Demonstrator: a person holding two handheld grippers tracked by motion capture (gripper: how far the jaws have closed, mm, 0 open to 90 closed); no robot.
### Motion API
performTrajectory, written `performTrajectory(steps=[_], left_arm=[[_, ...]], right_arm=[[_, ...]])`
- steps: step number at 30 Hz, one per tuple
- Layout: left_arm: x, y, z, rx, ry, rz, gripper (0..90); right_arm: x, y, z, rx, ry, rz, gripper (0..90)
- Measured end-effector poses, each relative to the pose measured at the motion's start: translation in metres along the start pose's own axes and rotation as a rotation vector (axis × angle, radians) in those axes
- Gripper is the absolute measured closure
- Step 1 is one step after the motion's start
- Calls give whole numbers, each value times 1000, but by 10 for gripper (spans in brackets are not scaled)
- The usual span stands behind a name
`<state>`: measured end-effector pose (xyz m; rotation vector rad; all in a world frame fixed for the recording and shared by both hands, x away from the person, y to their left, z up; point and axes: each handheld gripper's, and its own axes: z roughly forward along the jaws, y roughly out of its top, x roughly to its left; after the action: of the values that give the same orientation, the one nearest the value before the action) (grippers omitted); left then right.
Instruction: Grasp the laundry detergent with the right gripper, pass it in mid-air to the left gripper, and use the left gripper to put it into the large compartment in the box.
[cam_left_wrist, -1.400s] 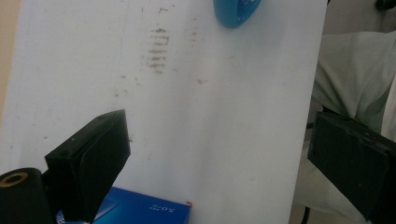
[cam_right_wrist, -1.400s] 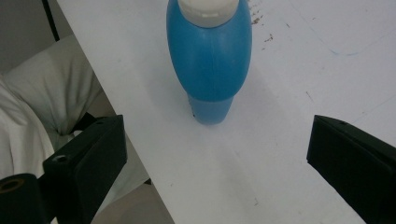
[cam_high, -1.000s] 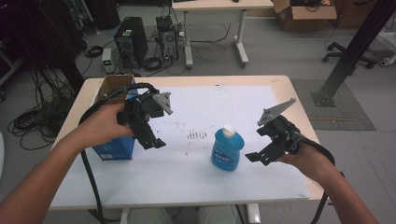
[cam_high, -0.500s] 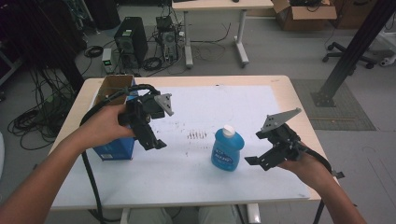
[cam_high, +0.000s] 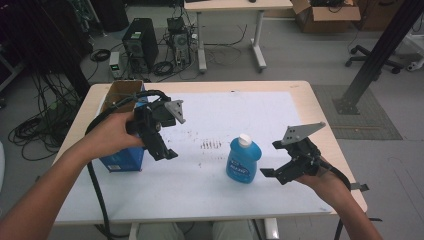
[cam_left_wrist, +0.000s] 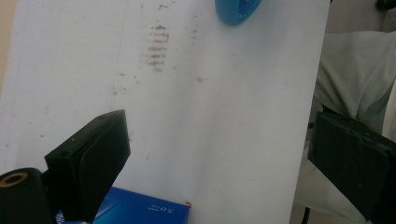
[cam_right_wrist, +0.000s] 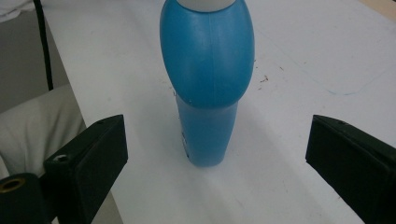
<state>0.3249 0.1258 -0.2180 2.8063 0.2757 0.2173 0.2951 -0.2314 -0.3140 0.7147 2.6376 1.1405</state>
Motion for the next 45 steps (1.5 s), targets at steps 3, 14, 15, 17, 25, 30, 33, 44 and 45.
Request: performTrajectory(steps=[3, 14, 15, 17, 25, 30, 33, 44, 45], left_arm=[[0, 0, 0, 0, 0, -1, 61], [0, 0, 1, 0, -1, 0, 61], [0, 0, 1, 1, 0, 1, 61], [0, 0, 1, 1, -1, 0, 61], [1, 1, 2, 5, -4, -1, 61], [1, 1, 3, 4, -4, -3, 61], [1, 1, 3, 3, -5, -5, 61], [2, 0, 3, 3, -3, -7, 60], [2, 0, 3, 4, -4, -6, 60]], right_arm=[[0, -3, 1, -18, 2, 1, 53], [0, -14, 7, -73, 3, 11, 52], [0, -16, 8, -85, 3, 11, 52], [0, -18, 9, -96, 3, 15, 52], [-3, -26, 11, -130, 1, 18, 53], [-4, -29, 13, -153, 4, 20, 53], [-5, -32, 15, -167, 8, 23, 54], [-4, -37, 16, -207, 1, 16, 55], [-4, -38, 16, -213, 1, 15, 55]])
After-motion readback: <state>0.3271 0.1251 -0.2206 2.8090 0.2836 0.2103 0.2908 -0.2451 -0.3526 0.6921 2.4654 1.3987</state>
